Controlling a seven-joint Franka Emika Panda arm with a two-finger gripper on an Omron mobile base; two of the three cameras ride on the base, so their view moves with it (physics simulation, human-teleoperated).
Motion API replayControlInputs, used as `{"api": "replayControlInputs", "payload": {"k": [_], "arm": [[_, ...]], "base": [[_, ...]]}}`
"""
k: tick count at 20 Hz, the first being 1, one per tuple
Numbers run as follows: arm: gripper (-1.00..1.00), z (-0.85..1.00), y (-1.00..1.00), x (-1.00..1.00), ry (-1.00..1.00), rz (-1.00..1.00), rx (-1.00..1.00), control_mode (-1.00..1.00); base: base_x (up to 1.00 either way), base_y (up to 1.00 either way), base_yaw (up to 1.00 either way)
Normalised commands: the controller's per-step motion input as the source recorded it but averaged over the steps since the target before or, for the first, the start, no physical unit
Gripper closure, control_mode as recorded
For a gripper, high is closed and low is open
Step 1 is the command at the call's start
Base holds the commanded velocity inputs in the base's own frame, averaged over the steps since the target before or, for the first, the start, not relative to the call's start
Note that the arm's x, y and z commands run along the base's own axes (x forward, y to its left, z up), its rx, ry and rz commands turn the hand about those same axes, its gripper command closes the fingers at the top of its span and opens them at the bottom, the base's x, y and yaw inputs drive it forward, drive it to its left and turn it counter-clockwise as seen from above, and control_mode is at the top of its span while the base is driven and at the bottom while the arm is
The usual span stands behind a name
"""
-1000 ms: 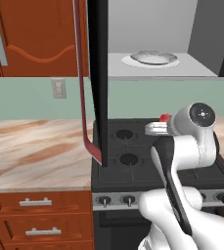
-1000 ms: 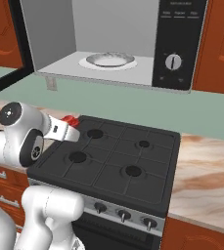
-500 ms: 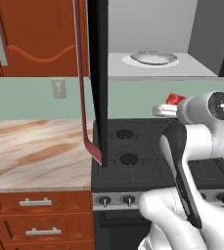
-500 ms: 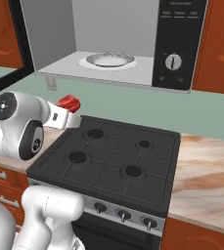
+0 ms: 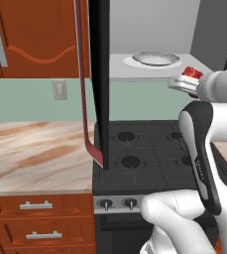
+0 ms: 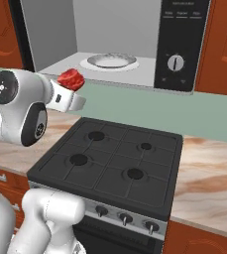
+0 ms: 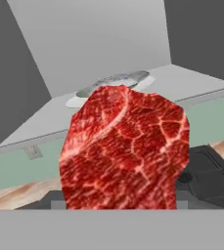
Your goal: Transport the steak from the fridge to the microwave and turn on the microwave.
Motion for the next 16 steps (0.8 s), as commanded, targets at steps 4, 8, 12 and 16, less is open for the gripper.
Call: {"api": "replayControlInputs", "payload": {"k": [4, 8, 12, 16], "arm": [[1.00, 0.34, 0.00, 0.04, -0.07, -0.01, 0.00, -1.00], [1.00, 0.06, -0.04, 0.35, 0.00, -0.03, 0.00, -1.00], [1.00, 0.00, -0.14, 0.67, 0.00, -0.02, 0.00, -1.00], [1.00, 0.08, -0.19, 0.50, 0.00, 0.00, 0.00, -1.00]], "base": [[0.00, 0.00, 0.00], [0.00, 0.00, 0.00], [0.00, 0.00, 0.00], [0.00, 0.00, 0.00]]}}
